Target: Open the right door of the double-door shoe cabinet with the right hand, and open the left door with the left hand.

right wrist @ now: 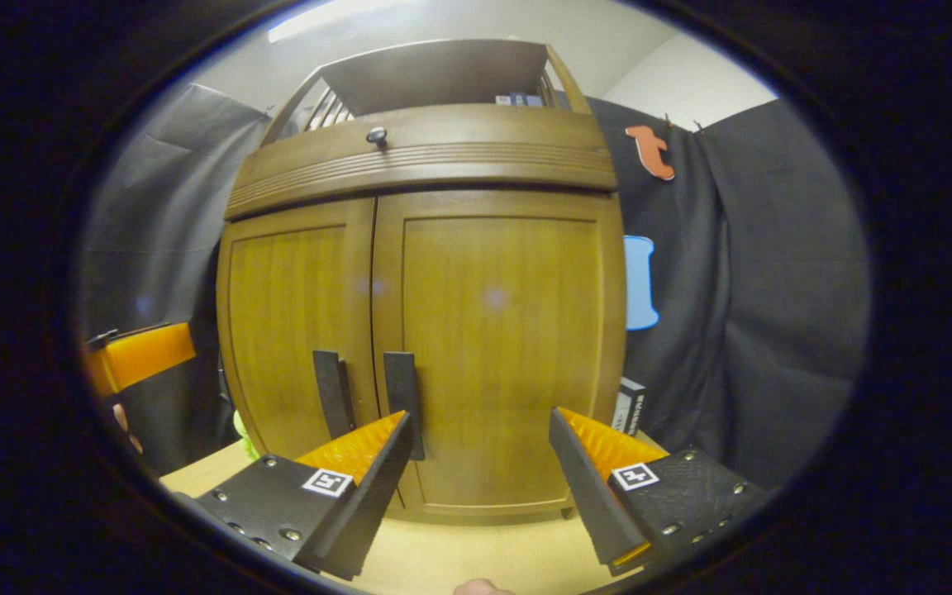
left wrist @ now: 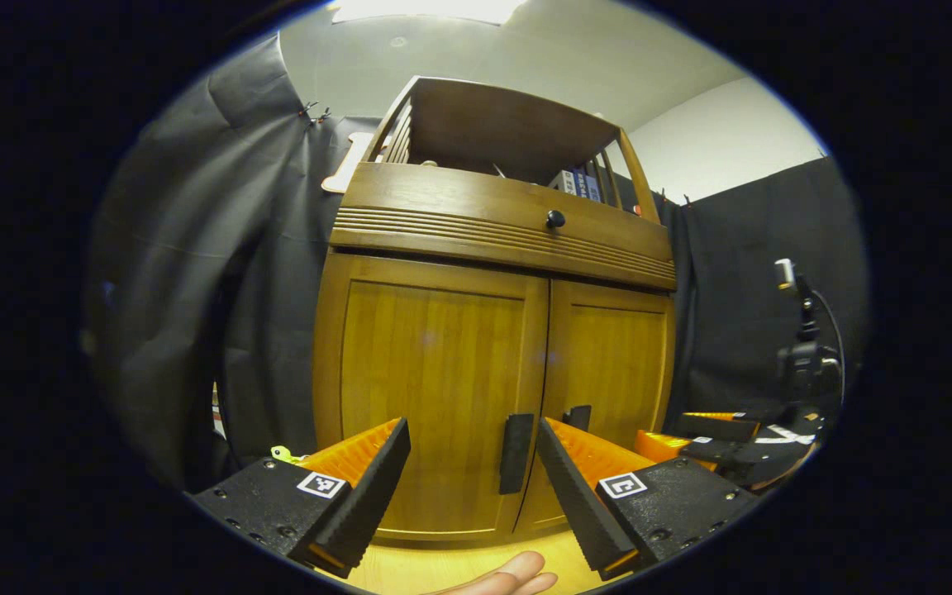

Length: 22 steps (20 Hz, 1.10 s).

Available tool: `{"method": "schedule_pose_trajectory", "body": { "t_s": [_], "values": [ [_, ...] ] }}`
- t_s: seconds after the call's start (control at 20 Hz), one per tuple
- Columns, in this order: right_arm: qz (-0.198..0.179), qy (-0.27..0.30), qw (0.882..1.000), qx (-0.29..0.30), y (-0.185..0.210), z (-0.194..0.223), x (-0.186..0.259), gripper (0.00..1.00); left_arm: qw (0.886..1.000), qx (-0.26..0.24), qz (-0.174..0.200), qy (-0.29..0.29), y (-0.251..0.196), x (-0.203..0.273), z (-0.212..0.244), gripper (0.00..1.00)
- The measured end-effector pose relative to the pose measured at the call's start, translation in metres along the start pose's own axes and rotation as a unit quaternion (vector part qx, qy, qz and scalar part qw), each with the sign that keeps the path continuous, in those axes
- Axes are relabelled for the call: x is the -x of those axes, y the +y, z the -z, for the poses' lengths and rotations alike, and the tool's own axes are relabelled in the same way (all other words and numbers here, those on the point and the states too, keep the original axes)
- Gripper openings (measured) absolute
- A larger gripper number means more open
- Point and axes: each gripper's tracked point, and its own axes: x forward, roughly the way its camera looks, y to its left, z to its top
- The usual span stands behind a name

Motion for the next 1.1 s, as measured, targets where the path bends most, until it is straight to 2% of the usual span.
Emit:
{"method": "schedule_pose_trajectory", "body": {
  "t_s": [0.05, 0.1, 0.25, 0.35, 0.4, 0.45, 0.5, 0.55, 0.6, 0.65, 0.7, 0.75, 0.8, 0.85, 0.95, 1.0, 1.1],
  "values": [
    [-0.002, 0.005, 1.0, -0.003, 0.006, 0.003, -0.014, 0.98, 1.0, 0.001, -0.005, 0.004, 0.004, -0.002, 0.002, 0.92],
    [-0.006, 0.007, 1.0, -0.009, 0.012, 0.004, -0.026, 0.94, 1.0, 0.006, -0.005, 0.01, 0.007, -0.003, 0.006, 0.92],
    [-0.039, -0.002, 0.999, -0.025, 0.037, 0.005, -0.053, 0.94, 1.0, 0.006, -0.014, 0.007, 0.018, -0.008, 0.002, 0.92],
    [-0.05, -0.007, 0.999, -0.02, 0.046, 0.009, -0.065, 0.98, 1.0, 0.005, -0.024, 0.01, 0.026, -0.011, 0.005, 0.92],
    [-0.052, -0.007, 0.998, -0.016, 0.051, 0.012, -0.07, 0.99, 1.0, 0.007, -0.025, 0.011, 0.027, -0.014, 0.006, 0.96],
    [-0.044, -0.001, 0.999, -0.01, 0.051, 0.019, -0.077, 0.98, 1.0, 0.01, -0.025, 0.013, 0.029, -0.016, 0.008, 0.92],
    [-0.032, 0.009, 0.999, -0.007, 0.049, 0.024, -0.083, 0.98, 1.0, 0.013, -0.024, 0.015, 0.03, -0.018, 0.009, 0.92],
    [-0.026, 0.016, 0.999, -0.01, 0.047, 0.028, -0.089, 0.96, 0.999, 0.016, -0.024, 0.017, 0.03, -0.019, 0.01, 0.95],
    [-0.047, 0.02, 0.999, -0.017, 0.054, 0.033, -0.097, 0.94, 0.999, 0.021, -0.025, 0.018, 0.031, -0.02, 0.011, 0.92],
    [-0.054, 0.032, 0.998, -0.032, 0.057, 0.039, -0.094, 0.84, 0.999, 0.023, -0.026, 0.02, 0.032, -0.021, 0.012, 0.92],
    [-0.068, 0.019, 0.996, -0.046, 0.067, 0.032, -0.095, 0.74, 0.999, 0.022, -0.028, 0.021, 0.032, -0.022, 0.013, 0.96],
    [-0.079, 0.029, 0.996, -0.04, 0.073, 0.038, -0.095, 0.64, 0.999, 0.021, -0.031, 0.022, 0.033, -0.023, 0.014, 0.92],
    [-0.078, 0.011, 0.996, -0.037, 0.072, 0.033, -0.097, 0.53, 0.999, 0.021, -0.033, 0.024, 0.033, -0.025, 0.015, 0.96],
    [-0.079, 0.016, 0.996, -0.032, 0.069, 0.036, -0.094, 0.43, 0.999, 0.022, -0.034, 0.03, 0.033, -0.026, 0.018, 0.92],
    [-0.089, 0.019, 0.995, -0.036, 0.07, 0.035, -0.09, 0.23, 0.999, 0.023, -0.033, 0.036, 0.031, -0.027, 0.021, 0.96],
    [-0.099, 0.023, 0.994, -0.036, 0.071, 0.034, -0.088, 0.23, 0.998, 0.022, -0.035, 0.037, 0.032, -0.028, 0.022, 0.92],
    [-0.119, 0.026, 0.992, -0.039, 0.073, 0.034, -0.079, 0.23, 0.998, 0.016, -0.043, 0.032, 0.036, -0.028, 0.02, 0.92]
  ]
}}
